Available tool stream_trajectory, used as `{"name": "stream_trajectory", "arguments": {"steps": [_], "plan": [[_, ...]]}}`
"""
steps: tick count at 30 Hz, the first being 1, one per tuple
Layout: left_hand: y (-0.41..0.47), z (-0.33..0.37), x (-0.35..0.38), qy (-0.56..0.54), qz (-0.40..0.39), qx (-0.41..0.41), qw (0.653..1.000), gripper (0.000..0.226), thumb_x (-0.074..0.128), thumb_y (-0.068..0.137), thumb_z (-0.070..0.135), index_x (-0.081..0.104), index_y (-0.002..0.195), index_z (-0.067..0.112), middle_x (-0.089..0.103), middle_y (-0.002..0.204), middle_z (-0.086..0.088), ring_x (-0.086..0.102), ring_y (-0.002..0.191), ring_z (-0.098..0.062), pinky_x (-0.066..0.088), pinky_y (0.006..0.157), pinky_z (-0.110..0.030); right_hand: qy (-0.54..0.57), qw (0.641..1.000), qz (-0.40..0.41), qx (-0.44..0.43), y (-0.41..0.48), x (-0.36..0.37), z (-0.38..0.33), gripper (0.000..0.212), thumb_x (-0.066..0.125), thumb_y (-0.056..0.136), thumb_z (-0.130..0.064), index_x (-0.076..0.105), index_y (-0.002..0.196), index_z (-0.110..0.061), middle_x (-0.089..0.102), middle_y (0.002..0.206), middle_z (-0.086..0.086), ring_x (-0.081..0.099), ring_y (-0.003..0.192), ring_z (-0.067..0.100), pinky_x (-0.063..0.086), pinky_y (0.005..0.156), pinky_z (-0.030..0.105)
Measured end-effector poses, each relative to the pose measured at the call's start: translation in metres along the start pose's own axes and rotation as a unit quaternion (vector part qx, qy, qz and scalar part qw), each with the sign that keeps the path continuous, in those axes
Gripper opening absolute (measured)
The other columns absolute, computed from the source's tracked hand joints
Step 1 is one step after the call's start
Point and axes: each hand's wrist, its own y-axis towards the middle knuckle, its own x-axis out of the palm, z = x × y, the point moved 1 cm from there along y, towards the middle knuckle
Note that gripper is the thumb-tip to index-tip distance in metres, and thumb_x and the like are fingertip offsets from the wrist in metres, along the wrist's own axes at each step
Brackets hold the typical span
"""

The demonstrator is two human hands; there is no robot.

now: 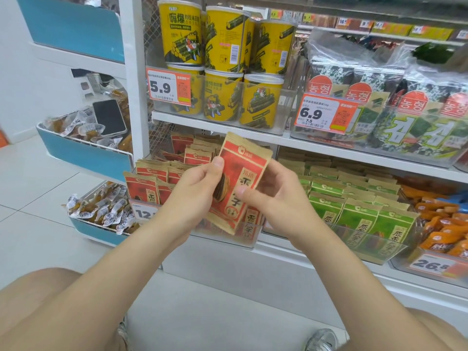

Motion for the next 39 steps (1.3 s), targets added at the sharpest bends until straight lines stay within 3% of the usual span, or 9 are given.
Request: {"name": "stream_trajectory", "arguments": {"steps": [6,12,16,20,25,28,31,36,39], "plan": [[0.001,0.000,0.003,0.005,0.066,0.024,0.998,0.033,0.045,0.116,0.028,0.073,0.110,0.013,0.078,0.104,-0.011,0.073,0.091,-0.019,0.060,0.087,-0.044,0.024,1.000,0.006,-0.013,-0.004,-0.002,-0.003,0.020,0.070,0.103,-0.029,0.077,0.110,-0.011,0.082,0.102,0.005,0.079,0.097,0.024,0.064,0.092,0.047],[-0.003,-0.002,0.009,0.021,0.077,0.063,0.995,0.052,0.050,0.112,0.049,0.068,0.106,0.001,0.070,0.100,-0.026,0.067,0.083,-0.030,0.055,0.080,-0.049,0.142,0.989,0.039,0.022,-0.005,0.004,-0.005,0.030,0.065,0.105,-0.014,0.067,0.076,-0.009,0.069,0.076,0.010,0.066,0.072,0.018,0.056,0.069,0.023],[-0.004,0.000,0.010,-0.019,0.049,0.048,0.997,0.035,0.050,0.113,0.038,0.076,0.105,0.016,0.076,0.100,-0.016,0.071,0.088,-0.019,0.056,0.086,-0.041,0.163,0.984,0.006,0.075,-0.001,0.000,-0.003,0.028,0.065,0.103,-0.015,0.074,0.078,-0.009,0.071,0.078,0.011,0.069,0.077,0.020,0.055,0.078,0.031],[-0.004,-0.001,0.011,-0.061,0.049,0.019,0.997,0.035,0.052,0.112,0.036,0.073,0.086,0.026,0.070,0.079,-0.001,0.067,0.078,-0.012,0.051,0.082,-0.036,0.197,0.974,-0.039,0.108,-0.001,0.002,-0.004,0.030,0.062,0.104,-0.015,0.076,0.078,-0.012,0.072,0.081,0.008,0.068,0.080,0.019,0.051,0.082,0.032],[-0.003,0.003,0.008,-0.058,0.077,0.023,0.995,0.032,0.055,0.111,0.037,0.079,0.100,0.020,0.076,0.085,-0.002,0.072,0.081,-0.011,0.057,0.082,-0.032,0.161,0.982,-0.044,0.085,-0.004,0.001,-0.006,0.033,0.062,0.107,-0.030,0.081,0.094,-0.006,0.080,0.099,0.014,0.076,0.098,0.031,0.059,0.094,0.041],[-0.004,0.004,0.008,-0.064,0.130,0.049,0.988,0.033,0.057,0.110,0.037,0.083,0.101,0.019,0.081,0.094,-0.004,0.076,0.086,-0.015,0.062,0.080,-0.032,0.112,0.991,-0.026,0.066,-0.005,0.000,-0.004,0.033,0.069,0.103,-0.039,0.083,0.103,-0.009,0.082,0.105,0.013,0.075,0.111,0.038,0.059,0.103,0.054],[-0.003,0.002,0.006,-0.068,0.160,0.055,0.983,0.036,0.058,0.110,0.041,0.083,0.098,0.018,0.082,0.094,-0.007,0.079,0.092,-0.025,0.063,0.084,-0.039,0.076,0.996,0.003,0.051,-0.007,0.003,-0.005,0.029,0.069,0.104,-0.034,0.084,0.103,-0.010,0.083,0.100,0.009,0.076,0.106,0.037,0.064,0.094,0.050],[-0.002,0.004,0.005,-0.031,0.067,0.048,0.996,0.038,0.051,0.112,0.040,0.079,0.108,0.015,0.082,0.094,-0.010,0.078,0.084,-0.021,0.063,0.075,-0.031,0.094,0.989,0.114,0.025,-0.002,0.003,-0.002,0.032,0.067,0.106,-0.025,0.081,0.091,-0.001,0.081,0.086,0.015,0.077,0.077,0.028,0.066,0.081,0.054],[-0.004,0.005,0.007,0.053,0.000,0.024,0.998,0.052,0.047,0.112,0.048,0.073,0.104,0.003,0.080,0.088,-0.015,0.078,0.073,-0.025,0.060,0.062,-0.034,0.113,0.972,0.201,0.037,0.002,-0.001,0.004,0.038,0.067,0.107,-0.029,0.078,0.087,0.002,0.080,0.088,0.019,0.073,0.077,0.028,0.061,0.082,0.062]]}}
